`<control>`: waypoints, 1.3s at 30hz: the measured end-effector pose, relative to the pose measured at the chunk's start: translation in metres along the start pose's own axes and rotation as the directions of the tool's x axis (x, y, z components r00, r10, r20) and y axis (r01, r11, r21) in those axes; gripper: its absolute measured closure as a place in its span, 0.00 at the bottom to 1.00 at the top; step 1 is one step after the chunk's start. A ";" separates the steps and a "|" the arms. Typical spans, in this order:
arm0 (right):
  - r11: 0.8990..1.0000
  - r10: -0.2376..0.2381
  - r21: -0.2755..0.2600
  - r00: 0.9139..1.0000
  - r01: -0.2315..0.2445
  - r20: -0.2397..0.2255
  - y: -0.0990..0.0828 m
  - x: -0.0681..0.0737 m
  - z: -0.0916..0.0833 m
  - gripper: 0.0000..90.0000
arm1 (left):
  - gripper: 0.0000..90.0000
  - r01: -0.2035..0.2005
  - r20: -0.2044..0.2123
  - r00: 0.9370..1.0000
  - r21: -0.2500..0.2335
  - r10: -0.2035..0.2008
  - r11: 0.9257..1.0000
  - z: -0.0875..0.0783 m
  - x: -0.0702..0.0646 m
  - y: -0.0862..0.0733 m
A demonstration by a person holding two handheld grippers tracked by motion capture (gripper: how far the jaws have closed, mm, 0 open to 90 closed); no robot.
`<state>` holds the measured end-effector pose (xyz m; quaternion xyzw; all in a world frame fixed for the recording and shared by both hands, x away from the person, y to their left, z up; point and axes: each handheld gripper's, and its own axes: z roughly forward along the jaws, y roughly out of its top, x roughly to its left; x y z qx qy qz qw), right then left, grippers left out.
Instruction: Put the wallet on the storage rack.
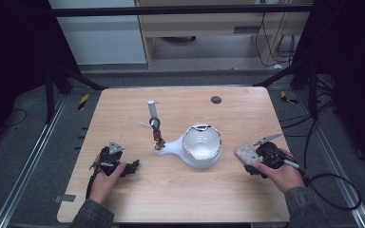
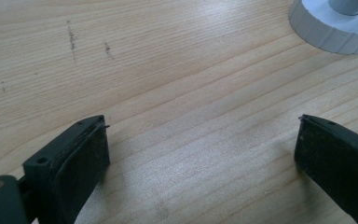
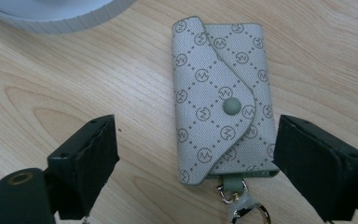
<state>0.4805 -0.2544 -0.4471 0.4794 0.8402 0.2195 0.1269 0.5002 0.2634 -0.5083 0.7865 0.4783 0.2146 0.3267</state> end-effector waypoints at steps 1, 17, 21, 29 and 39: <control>1.000 -0.001 0.011 1.000 0.001 0.005 0.001 0.000 0.000 0.16 | 0.03 -0.002 0.001 1.000 0.003 0.002 1.000 0.000 0.000 0.000; 0.990 0.015 0.140 1.000 -0.014 -0.013 0.015 -0.015 0.023 0.10 | 0.03 -0.019 0.018 1.000 0.005 0.019 1.000 0.000 -0.002 0.000; 0.987 0.008 0.162 1.000 -0.007 -0.007 0.014 -0.018 0.025 0.12 | 0.03 -0.019 0.022 1.000 0.002 0.019 1.000 0.000 -0.003 0.000; 0.980 0.023 0.199 1.000 -0.021 -0.010 0.012 -0.022 0.032 0.15 | 0.03 -0.025 0.024 0.999 0.003 0.025 1.000 0.000 -0.004 0.001; 0.979 0.011 0.202 1.000 -0.007 -0.019 0.008 -0.029 0.034 0.21 | 0.03 -0.026 0.028 0.999 0.000 0.026 1.000 0.001 -0.004 0.001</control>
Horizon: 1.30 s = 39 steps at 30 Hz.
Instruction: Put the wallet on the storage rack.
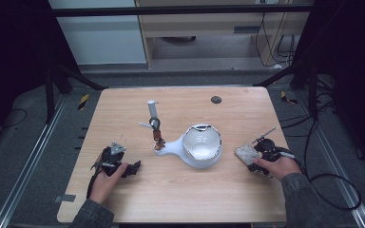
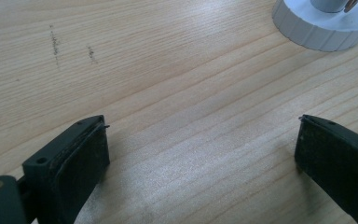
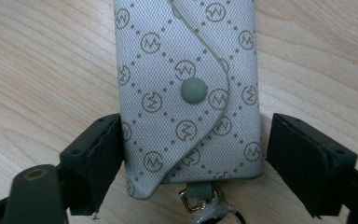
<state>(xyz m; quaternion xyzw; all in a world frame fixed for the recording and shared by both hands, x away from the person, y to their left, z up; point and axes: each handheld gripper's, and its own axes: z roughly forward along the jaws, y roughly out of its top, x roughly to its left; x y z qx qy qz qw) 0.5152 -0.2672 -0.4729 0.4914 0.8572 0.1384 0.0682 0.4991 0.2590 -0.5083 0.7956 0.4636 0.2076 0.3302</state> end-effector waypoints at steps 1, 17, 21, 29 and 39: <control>1.000 0.007 0.005 1.000 -0.007 0.004 0.000 0.001 0.000 0.21 | 0.03 0.000 0.000 1.000 0.000 0.000 1.000 0.000 0.000 0.000; 0.999 -0.034 0.017 0.999 0.034 0.014 0.004 0.003 -0.001 0.33 | 0.03 -0.008 0.005 1.000 0.003 0.008 1.000 0.000 0.000 0.000; 0.998 -0.058 0.009 0.998 0.057 0.041 0.005 0.006 -0.008 0.34 | 0.03 -0.008 0.005 1.000 0.003 0.008 1.000 0.000 -0.001 0.000; 0.993 -0.111 -0.019 0.992 0.112 0.064 0.008 0.011 -0.032 0.35 | 0.03 -0.006 0.004 1.000 0.003 0.006 1.000 0.000 -0.001 0.000; 0.985 -0.164 -0.037 0.981 0.168 0.100 0.014 0.020 -0.062 0.35 | 0.03 -0.005 0.003 1.000 0.003 0.005 1.000 0.000 -0.001 0.000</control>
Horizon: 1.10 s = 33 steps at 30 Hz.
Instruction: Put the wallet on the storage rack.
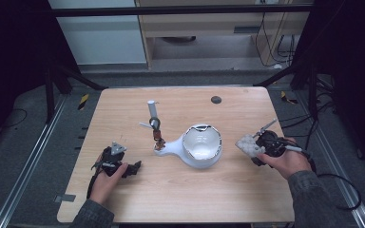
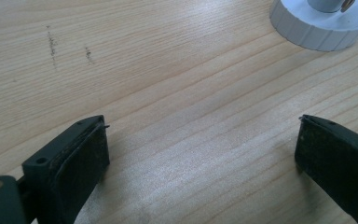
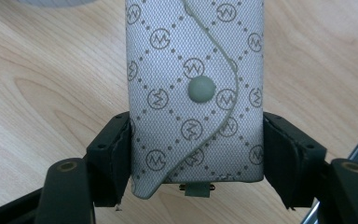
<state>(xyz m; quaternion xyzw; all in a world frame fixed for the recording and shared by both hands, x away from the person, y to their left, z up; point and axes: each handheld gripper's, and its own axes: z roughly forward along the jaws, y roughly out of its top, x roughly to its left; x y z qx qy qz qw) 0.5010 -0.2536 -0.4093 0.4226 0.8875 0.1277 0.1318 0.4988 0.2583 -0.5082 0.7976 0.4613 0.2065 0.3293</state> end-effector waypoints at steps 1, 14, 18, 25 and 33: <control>1.000 -0.007 -0.005 1.000 0.007 0.002 0.001 0.000 -0.002 0.35 | 0.03 0.000 -0.001 1.000 0.000 0.000 1.000 0.000 0.000 0.000; 0.996 -0.086 -0.022 0.996 0.087 0.035 0.015 0.016 -0.019 0.35 | 0.03 -0.001 0.001 1.000 0.001 0.001 1.000 0.000 0.000 0.000; 0.993 -0.113 -0.028 0.993 0.114 0.041 0.021 0.021 -0.024 0.35 | 0.03 -0.001 0.001 1.000 0.001 0.001 1.000 0.000 0.000 0.000; 0.989 -0.145 -0.035 0.988 0.146 0.051 0.028 0.028 -0.030 0.35 | 0.03 -0.001 0.001 1.000 0.000 0.001 1.000 0.000 0.000 0.000; 0.983 -0.175 -0.050 0.983 0.178 0.060 0.034 0.036 -0.039 0.35 | 0.03 -0.001 0.001 1.000 0.000 0.001 1.000 0.000 0.000 0.000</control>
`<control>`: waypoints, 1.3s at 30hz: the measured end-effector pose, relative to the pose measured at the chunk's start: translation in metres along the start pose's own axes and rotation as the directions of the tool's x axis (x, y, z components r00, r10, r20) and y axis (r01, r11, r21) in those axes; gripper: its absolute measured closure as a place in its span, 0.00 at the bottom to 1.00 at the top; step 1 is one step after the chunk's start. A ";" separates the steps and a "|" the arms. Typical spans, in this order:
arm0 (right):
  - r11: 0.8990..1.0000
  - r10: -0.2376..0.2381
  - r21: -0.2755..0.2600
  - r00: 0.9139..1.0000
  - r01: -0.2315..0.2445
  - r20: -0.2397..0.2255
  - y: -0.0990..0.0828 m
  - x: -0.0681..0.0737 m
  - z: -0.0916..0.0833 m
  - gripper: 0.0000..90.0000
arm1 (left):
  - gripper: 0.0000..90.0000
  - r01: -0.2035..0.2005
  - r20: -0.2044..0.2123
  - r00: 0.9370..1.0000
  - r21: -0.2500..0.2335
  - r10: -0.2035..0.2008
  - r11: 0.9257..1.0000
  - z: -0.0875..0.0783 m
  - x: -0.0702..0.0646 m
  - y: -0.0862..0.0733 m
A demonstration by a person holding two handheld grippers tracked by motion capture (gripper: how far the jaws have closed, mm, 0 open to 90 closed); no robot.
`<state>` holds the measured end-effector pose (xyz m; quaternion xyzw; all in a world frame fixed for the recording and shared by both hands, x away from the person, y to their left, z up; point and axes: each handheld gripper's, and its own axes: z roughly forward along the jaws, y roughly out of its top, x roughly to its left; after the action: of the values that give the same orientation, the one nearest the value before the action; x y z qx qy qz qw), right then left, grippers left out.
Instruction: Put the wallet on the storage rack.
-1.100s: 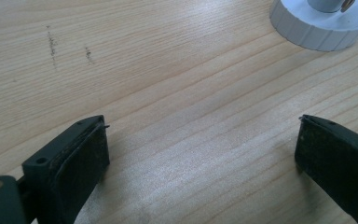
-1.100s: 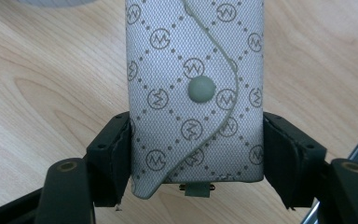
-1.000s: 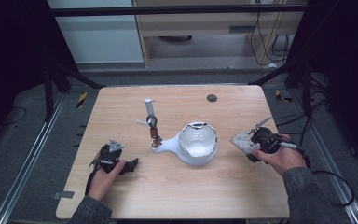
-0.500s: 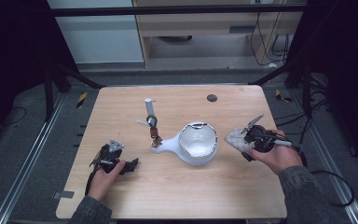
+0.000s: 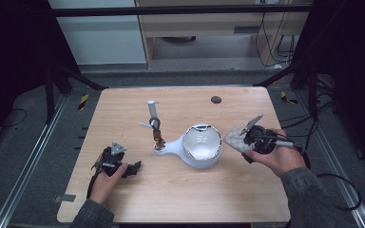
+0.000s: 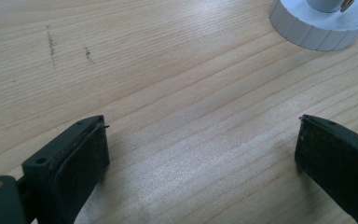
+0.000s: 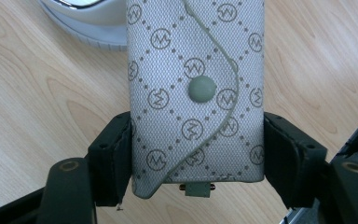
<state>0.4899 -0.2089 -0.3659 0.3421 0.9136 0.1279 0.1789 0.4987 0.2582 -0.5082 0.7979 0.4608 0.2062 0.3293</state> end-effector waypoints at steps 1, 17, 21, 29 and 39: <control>1.000 -0.002 -0.001 1.000 0.002 0.000 0.001 0.001 -0.001 0.35 | 0.02 0.000 0.000 1.000 0.000 0.000 1.000 0.000 0.000 0.000; 0.998 -0.044 -0.033 0.999 0.045 0.012 0.008 0.011 -0.013 0.35 | 0.02 -0.001 0.001 1.000 0.001 0.001 1.000 0.000 0.000 0.000; 0.998 -0.051 -0.039 0.999 0.051 0.012 0.009 0.012 -0.016 0.35 | 0.02 -0.001 0.001 1.000 0.001 0.001 1.000 0.000 0.000 0.000; 0.996 -0.075 -0.048 0.997 0.076 0.014 0.014 0.019 -0.021 0.35 | 0.02 -0.001 0.001 1.000 0.001 0.001 1.000 0.000 0.000 0.000; 0.991 -0.127 -0.048 0.992 0.128 0.007 0.028 0.034 -0.024 0.35 | 0.02 0.001 0.001 1.000 -0.001 -0.001 1.000 0.000 0.000 0.000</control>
<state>0.4727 -0.1679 -0.3425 0.2788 0.9299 0.1375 0.1968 0.4987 0.2577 -0.5083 0.7975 0.4611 0.2058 0.3302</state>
